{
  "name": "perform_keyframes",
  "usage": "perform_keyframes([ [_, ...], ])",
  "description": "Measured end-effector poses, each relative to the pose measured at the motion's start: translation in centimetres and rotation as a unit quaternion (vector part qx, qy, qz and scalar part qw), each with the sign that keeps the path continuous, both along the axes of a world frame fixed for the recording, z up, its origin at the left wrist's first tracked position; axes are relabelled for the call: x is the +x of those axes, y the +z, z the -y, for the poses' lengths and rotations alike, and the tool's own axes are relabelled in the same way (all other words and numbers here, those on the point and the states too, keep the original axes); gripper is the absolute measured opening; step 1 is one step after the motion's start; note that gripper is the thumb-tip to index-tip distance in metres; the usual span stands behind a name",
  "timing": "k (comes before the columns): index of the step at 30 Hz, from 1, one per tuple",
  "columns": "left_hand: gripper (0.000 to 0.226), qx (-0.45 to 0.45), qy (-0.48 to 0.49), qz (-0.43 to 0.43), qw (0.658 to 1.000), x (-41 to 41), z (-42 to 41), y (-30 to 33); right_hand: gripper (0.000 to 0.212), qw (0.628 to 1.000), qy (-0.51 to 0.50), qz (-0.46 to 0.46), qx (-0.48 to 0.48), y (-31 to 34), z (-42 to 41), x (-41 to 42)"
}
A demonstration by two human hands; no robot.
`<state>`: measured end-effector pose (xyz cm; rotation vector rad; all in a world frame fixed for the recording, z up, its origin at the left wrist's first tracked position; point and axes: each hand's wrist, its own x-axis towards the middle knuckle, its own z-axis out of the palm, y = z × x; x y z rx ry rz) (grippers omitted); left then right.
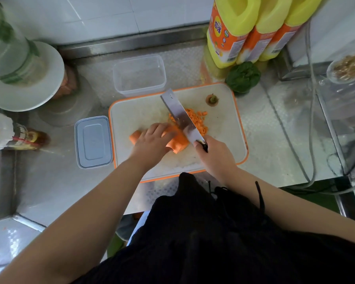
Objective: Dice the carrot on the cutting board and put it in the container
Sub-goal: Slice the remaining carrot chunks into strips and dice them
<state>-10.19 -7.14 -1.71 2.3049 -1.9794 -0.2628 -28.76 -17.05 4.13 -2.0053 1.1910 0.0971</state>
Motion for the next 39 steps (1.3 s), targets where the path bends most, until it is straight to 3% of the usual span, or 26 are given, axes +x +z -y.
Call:
perform_keyframes([
  [12,0.058,0.010,-0.120,0.010,0.993,1.0,1.5,0.5,0.039,0.999,-0.038,0.022,-0.014,-0.3,0.6,-1.3],
  [21,0.026,-0.117,-0.165,0.063,0.977,1.9,0.5,-0.8,0.040,0.999,-0.034,0.023,-0.004,-0.6,0.8,-1.6],
  [24,0.021,-0.110,-0.177,0.058,0.976,1.7,0.9,-0.2,0.039,0.999,-0.033,0.027,-0.005,-0.8,0.9,-1.8],
  [28,0.031,-0.065,-0.180,0.053,0.980,1.7,0.9,0.6,0.040,0.999,-0.033,0.028,-0.011,-0.8,0.8,-2.0],
  [30,0.022,-0.061,-0.186,0.058,0.979,1.6,0.1,0.8,0.040,0.999,-0.030,0.033,-0.010,-0.8,0.6,-2.1],
  [32,0.012,-0.074,-0.179,0.048,0.980,1.5,-1.5,0.4,0.041,0.999,-0.025,0.038,-0.009,-0.7,0.5,-2.1],
  [39,0.040,-0.086,-0.055,0.054,0.993,0.7,-8.2,-1.6,0.039,0.999,-0.006,0.049,-0.003,-0.9,0.2,-2.0],
])
